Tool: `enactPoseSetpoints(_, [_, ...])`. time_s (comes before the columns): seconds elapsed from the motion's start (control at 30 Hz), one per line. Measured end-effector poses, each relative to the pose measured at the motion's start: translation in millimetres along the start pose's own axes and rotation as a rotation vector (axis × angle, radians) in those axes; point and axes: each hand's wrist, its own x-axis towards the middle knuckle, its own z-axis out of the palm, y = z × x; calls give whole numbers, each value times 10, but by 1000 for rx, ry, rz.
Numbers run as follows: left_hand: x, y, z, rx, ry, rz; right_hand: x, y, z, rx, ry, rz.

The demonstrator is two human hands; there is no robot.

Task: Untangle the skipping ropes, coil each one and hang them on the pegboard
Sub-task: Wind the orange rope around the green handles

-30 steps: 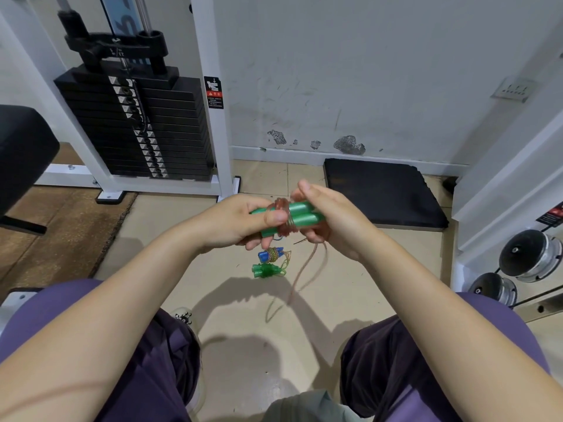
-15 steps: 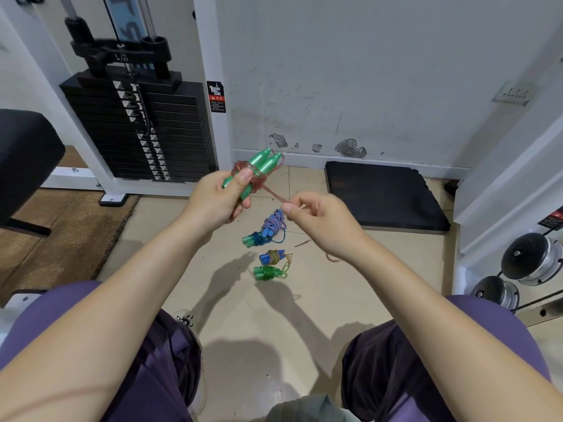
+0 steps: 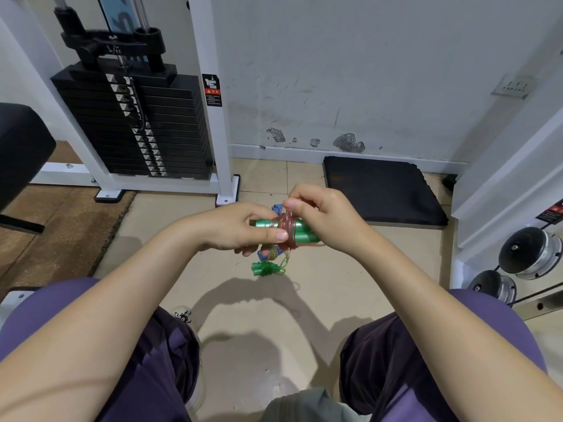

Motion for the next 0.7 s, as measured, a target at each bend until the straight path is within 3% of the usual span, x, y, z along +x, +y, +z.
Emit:
enactPoseSetpoints(0.37, [-31,32,21,-338,-73,-44,11,-47,130,148,70,19])
enactPoseSetpoints(0.47, [-44,63,60,-293,-112,-46,7,-71,175,165,32,33])
enactPoseSetpoints(0.6, [-10,43,132,-222,6,2,2,-79,162,209,14,74])
enactPoseSetpoints(0.7, [-26,63,155,-228,55,91,2,-68,105,397,-8,128])
